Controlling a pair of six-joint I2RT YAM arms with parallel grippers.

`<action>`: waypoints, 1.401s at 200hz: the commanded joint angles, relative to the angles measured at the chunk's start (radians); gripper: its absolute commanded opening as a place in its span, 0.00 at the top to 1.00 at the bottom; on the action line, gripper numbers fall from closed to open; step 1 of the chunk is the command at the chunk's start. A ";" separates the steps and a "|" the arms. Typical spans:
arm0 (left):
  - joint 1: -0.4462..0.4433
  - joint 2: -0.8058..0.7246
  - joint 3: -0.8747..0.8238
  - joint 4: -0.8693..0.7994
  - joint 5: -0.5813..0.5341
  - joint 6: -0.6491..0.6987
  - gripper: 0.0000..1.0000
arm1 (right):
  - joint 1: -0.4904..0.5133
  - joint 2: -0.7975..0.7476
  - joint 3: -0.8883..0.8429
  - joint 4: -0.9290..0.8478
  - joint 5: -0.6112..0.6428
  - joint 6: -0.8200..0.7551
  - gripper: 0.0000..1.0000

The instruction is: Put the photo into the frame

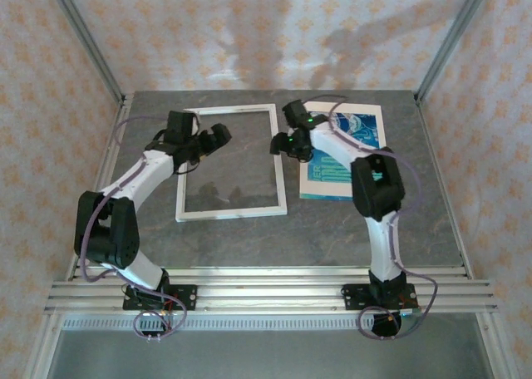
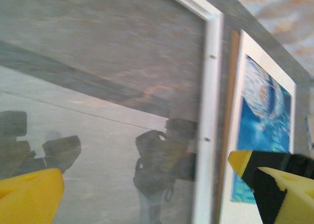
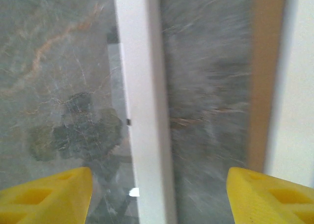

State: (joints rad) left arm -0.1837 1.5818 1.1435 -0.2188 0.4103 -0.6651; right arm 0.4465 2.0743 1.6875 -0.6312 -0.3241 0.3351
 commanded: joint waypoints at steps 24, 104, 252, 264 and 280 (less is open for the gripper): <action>-0.223 0.148 0.205 0.049 -0.113 -0.045 0.00 | -0.186 -0.254 -0.210 0.024 0.026 -0.062 0.27; -0.482 0.518 0.615 0.003 -0.059 -0.070 0.00 | -0.671 -0.381 -0.496 0.070 -0.064 -0.132 0.28; -0.560 0.747 0.658 0.061 0.033 -0.158 0.00 | -0.768 -0.257 -0.577 0.192 -0.160 -0.147 0.28; -0.563 0.751 0.654 0.051 0.035 -0.152 0.00 | -0.767 -0.260 -0.592 0.202 -0.175 -0.142 0.28; -0.566 0.756 0.650 0.033 0.035 -0.145 0.00 | -0.767 -0.263 -0.610 0.216 -0.203 -0.136 0.29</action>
State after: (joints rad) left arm -0.7395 2.3180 1.7893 -0.1722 0.4377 -0.8146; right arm -0.3210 1.8114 1.1099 -0.4515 -0.4694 0.1902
